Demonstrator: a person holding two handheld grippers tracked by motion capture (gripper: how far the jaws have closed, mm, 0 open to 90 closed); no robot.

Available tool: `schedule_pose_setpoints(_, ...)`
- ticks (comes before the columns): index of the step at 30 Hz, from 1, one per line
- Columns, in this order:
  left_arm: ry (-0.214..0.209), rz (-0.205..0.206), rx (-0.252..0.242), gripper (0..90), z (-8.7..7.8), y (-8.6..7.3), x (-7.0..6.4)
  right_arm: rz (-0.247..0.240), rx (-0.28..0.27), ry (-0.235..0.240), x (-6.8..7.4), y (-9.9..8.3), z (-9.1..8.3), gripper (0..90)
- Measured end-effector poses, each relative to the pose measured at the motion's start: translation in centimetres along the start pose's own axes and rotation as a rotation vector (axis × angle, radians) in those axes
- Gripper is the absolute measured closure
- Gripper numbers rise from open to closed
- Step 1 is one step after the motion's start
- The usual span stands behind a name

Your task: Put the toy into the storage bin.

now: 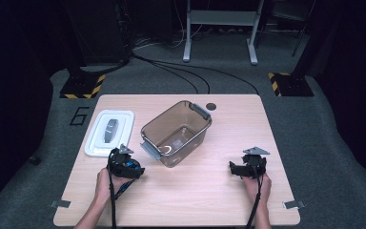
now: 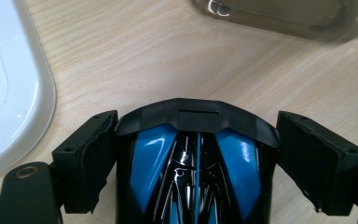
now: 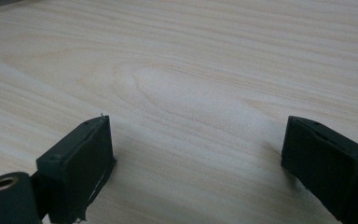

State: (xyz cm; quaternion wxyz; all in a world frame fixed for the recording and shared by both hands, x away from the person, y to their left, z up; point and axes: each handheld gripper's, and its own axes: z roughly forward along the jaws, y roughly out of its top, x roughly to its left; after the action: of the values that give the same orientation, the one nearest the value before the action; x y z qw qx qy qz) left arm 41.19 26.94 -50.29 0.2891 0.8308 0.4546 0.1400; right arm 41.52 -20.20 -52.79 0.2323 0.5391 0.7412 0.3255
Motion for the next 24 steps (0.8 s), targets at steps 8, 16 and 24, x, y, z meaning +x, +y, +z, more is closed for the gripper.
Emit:
schedule_pose_setpoints(8, 0.011, 0.015, 0.009, 24.1, -0.1, 0.0, -0.1, 0.0, 0.0, 0.0, 0.0, 0.0, 0.0, 8.0)
schedule_pose_setpoints(16, 0.016, 0.006, -0.048, 24.4, -2.2, 0.4, 0.2, 0.0, 0.0, 0.0, 0.0, 0.0, 0.0, 8.1)
schedule_pose_setpoints(24, 0.022, -0.011, -0.117, 24.5, -5.1, 1.0, 0.8, 0.0, 0.0, 0.0, 0.0, 0.0, 0.0, 8.2)
